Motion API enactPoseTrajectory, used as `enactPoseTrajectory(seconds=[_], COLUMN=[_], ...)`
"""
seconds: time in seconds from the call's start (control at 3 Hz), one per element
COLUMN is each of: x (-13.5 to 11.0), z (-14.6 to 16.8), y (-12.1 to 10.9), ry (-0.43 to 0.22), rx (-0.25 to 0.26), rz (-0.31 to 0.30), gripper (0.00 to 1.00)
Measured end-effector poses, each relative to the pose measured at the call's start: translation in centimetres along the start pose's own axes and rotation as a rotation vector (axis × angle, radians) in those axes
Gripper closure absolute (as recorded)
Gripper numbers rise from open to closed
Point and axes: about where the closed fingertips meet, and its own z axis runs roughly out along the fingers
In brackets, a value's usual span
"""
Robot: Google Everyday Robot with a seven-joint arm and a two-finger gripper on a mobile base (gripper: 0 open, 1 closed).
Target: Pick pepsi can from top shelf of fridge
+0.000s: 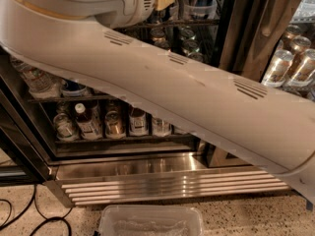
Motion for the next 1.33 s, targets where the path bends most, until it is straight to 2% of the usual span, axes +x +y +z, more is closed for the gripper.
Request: enactPoseTrajectory(seconds=[0.67, 1.0, 1.33], x=[1.8, 2.8, 2.5], z=[-5.0, -7.7, -8.5], y=[-2.1, -1.2, -0.8], ry=[0.084, 0.126, 0.117], rx=[-0.008, -0.068, -0.088], rz=[0.042, 0.03, 0.011], gripper=[1.0, 1.0, 1.0])
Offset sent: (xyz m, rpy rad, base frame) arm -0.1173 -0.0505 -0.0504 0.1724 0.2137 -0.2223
